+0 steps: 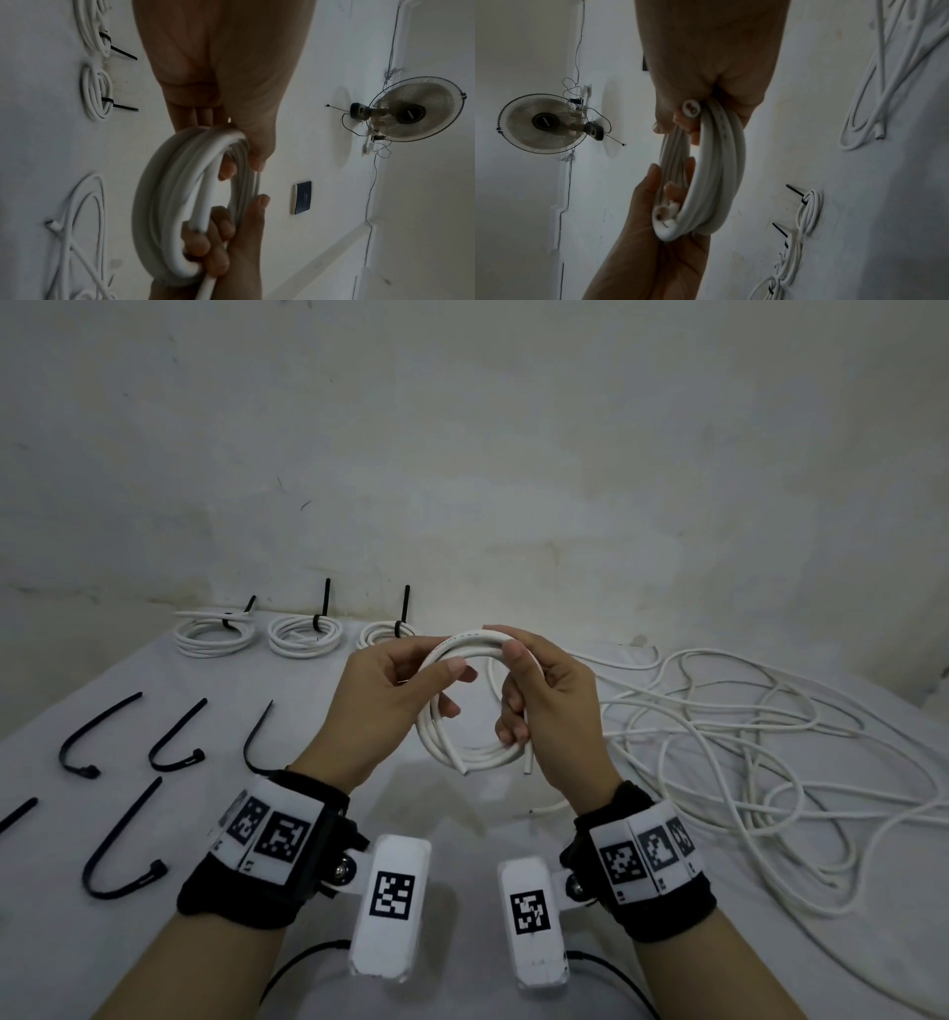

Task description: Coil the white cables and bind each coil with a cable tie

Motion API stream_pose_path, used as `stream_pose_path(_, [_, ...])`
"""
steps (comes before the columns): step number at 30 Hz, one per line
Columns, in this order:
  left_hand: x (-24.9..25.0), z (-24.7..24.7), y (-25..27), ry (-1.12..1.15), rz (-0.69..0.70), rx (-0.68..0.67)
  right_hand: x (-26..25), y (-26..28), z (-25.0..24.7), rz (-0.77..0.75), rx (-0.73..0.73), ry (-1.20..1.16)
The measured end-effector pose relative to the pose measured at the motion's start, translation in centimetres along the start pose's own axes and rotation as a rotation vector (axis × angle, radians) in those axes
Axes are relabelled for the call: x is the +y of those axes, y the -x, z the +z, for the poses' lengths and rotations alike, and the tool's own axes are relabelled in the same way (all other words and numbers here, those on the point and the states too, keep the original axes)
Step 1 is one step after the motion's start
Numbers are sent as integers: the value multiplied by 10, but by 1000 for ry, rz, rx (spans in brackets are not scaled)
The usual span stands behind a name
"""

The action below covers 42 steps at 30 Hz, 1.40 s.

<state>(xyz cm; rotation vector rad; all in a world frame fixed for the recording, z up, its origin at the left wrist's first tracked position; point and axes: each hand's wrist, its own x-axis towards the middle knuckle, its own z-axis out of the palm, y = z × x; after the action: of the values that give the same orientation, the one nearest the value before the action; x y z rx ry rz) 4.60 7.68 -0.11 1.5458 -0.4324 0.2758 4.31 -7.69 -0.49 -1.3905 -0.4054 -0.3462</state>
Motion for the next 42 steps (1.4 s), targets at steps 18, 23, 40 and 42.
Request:
stream_pose_path(18, [-7, 4, -2, -92, -29, -118, 4, -2, 2, 469, 152, -193])
stream_pose_path(23, [-5, -34, -17, -353, -197, -36, 6, -3, -2, 460, 191, -277])
stream_pose_path(40, [-63, -115, -28, -1490, -667, -170, 6, 1, 0, 448, 146, -309])
stream_pose_path(42, [-62, -113, -33, -1412, -705, -89, 7, 0, 0, 452, 152, -301])
